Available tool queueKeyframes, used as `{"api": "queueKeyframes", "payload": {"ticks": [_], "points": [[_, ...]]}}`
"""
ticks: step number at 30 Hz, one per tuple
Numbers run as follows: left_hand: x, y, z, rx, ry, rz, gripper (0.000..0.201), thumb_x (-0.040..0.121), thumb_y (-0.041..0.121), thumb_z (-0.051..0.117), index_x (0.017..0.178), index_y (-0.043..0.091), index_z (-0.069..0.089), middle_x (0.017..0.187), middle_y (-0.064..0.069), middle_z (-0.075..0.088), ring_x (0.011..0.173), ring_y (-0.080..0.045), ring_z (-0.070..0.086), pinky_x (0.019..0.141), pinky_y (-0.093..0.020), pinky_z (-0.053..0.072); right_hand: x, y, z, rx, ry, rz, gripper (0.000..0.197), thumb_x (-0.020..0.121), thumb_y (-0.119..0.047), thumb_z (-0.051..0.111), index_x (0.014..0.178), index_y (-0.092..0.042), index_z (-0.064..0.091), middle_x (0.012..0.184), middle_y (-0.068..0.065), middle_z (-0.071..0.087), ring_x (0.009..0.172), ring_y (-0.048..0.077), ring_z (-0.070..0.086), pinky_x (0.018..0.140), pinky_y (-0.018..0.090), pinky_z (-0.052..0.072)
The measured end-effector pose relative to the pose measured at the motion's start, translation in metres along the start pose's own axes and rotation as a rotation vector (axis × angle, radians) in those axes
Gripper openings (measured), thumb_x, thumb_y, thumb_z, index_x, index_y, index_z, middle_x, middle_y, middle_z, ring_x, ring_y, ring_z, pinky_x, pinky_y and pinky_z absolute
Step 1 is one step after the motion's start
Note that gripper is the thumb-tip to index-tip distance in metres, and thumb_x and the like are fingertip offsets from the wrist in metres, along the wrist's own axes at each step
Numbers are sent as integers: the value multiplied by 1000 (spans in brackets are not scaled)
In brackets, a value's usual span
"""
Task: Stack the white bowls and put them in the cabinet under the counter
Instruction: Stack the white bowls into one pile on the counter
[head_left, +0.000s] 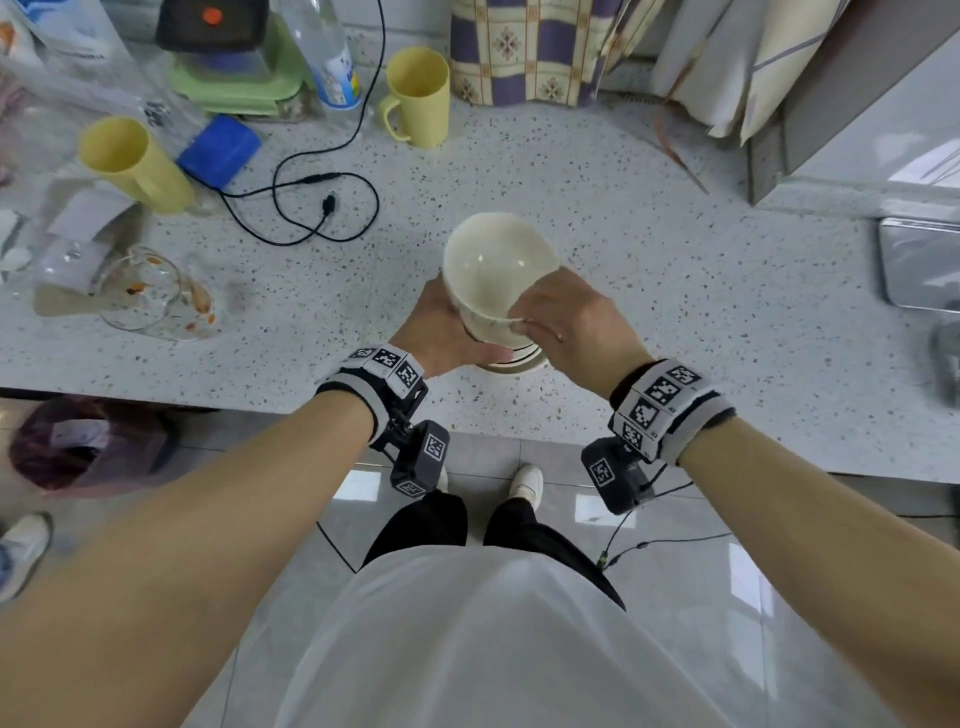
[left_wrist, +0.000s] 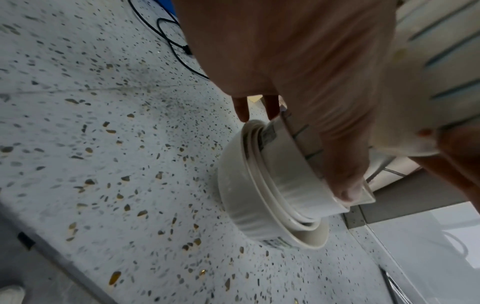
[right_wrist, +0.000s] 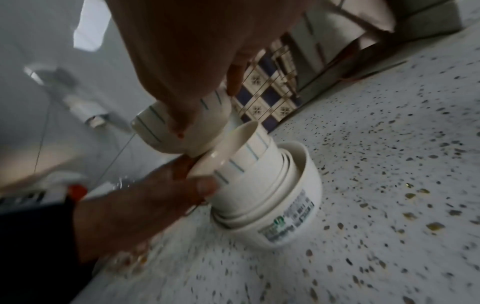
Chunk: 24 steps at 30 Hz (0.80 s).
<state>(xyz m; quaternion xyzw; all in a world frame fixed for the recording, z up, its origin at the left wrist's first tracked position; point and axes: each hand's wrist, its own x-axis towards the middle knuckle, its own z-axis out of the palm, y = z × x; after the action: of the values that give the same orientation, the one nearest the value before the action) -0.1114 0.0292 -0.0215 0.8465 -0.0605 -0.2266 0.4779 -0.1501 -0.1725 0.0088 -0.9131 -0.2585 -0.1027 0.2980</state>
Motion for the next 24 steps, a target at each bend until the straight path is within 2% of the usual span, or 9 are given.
{"api": "queueKeyframes", "payload": {"ticks": [1,2,4,6,11,15,20,22,24], "points": [[-1,-2,0,-24,2,-7,78,58,10,97,109,39,45,104,14,59,95,4,58,76,-6,52,-3,-1,5,-14,-30,-16,14,90,-15,63,90,-6,73,87,5,72,90,30,63,76,36,55],[-1,-4,0,-39,9,-33,78,56,15,99,112,37,49,105,12,62,96,2,61,80,-11,55,-5,-1,10,-32,-44,-16,11,90,-12,64,90,-6,73,87,4,72,90,30,63,74,38,56],[-5,-4,-2,-29,31,-46,96,46,42,99,128,23,53,118,1,65,111,-12,64,92,-36,59,-11,3,13,-57,-52,-15,7,88,-10,67,91,-8,73,87,3,72,91,30,63,71,40,57],[-6,-4,0,22,44,9,111,41,54,95,137,23,47,129,1,60,122,-18,58,99,-46,54,-15,7,13,-71,-74,-14,8,88,-12,67,91,-8,73,88,3,72,93,30,63,69,41,58],[-5,5,-2,12,69,61,108,48,28,99,141,21,44,122,10,53,117,-14,54,100,-39,51,-16,6,11,-118,-102,-8,10,89,-11,65,88,-7,74,86,6,72,93,34,64,74,40,58],[-2,4,-4,1,23,70,110,52,17,99,145,19,40,123,9,47,117,-12,48,99,-31,46,-16,6,9,-136,-113,8,16,90,-16,60,90,-8,73,87,5,71,93,33,63,84,38,54],[-1,5,-4,-31,-3,81,106,52,13,99,139,27,41,125,9,50,118,-13,51,100,-32,48,-16,1,9,-188,-90,7,23,90,-23,54,88,-11,74,85,4,71,89,32,65,88,41,54],[-1,2,-3,-61,-34,86,104,55,10,97,134,34,33,127,10,46,120,-12,48,97,-23,45,-16,1,9,-207,-104,16,23,90,-25,55,90,-12,74,87,3,70,92,32,65,90,44,53],[-1,0,-3,-78,-60,89,108,54,17,95,135,35,27,131,8,43,122,-11,45,94,-17,41,-17,1,9,-220,-114,14,20,88,-27,60,97,-14,72,97,4,69,99,31,62,97,46,47]]}}
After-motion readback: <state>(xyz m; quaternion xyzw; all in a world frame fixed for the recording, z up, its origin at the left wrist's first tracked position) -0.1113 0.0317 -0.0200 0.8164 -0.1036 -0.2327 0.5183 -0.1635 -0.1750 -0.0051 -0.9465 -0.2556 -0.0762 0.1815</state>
